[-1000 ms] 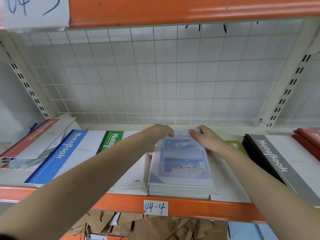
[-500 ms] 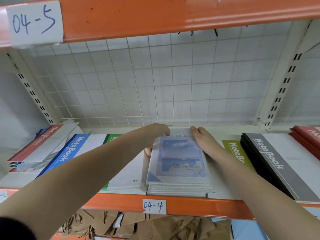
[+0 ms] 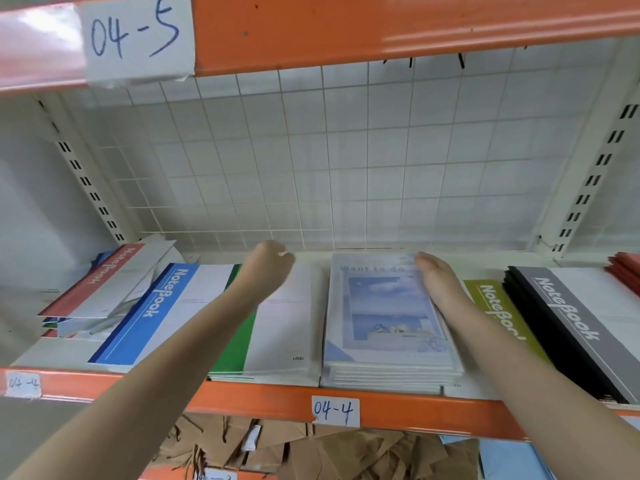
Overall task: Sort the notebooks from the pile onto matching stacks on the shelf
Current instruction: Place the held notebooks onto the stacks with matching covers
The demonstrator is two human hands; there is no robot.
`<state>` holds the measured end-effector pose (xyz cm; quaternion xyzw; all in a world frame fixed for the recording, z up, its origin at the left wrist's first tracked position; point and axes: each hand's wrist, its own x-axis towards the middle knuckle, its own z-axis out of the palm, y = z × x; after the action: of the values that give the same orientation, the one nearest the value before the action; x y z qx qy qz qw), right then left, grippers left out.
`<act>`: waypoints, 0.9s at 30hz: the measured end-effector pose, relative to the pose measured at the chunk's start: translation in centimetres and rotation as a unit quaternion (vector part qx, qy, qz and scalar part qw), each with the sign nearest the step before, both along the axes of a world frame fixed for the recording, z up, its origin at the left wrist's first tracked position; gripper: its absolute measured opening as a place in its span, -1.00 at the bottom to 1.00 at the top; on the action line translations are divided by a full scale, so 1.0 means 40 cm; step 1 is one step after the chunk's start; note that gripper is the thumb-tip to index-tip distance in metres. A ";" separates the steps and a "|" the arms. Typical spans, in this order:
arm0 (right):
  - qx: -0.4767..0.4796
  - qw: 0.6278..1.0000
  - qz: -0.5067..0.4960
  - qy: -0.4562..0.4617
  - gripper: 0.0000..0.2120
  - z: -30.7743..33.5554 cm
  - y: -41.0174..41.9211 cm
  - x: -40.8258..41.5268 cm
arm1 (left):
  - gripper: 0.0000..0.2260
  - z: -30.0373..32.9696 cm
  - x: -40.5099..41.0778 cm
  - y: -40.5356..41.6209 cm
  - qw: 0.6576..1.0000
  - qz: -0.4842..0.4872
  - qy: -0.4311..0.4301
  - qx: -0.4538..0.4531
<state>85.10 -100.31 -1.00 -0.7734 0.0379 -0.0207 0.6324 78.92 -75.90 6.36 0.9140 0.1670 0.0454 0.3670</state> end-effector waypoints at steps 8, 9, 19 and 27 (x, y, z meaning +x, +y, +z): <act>0.045 0.999 -0.014 0.003 -0.62 0.007 0.024 -0.024 | -0.59 -0.085 -0.041 0.154 0.999 0.024 -0.011 0.030; 0.048 0.999 -0.019 0.002 -0.60 0.004 0.026 -0.022 | -0.60 -0.085 -0.042 0.164 0.999 0.029 -0.014 0.028; 0.070 0.996 -0.045 0.011 -0.60 0.012 0.036 -0.045 | -0.70 -0.083 -0.072 0.242 0.993 0.050 -0.048 -0.098; 0.086 0.995 -0.001 0.043 -0.71 0.028 0.046 -0.077 | -0.87 -0.104 -0.072 0.182 0.995 -0.058 -0.040 -0.077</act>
<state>82.03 -98.49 0.13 -0.7165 0.0675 0.0154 0.6942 76.04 -68.64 2.18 0.8885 0.1017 0.0479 0.4449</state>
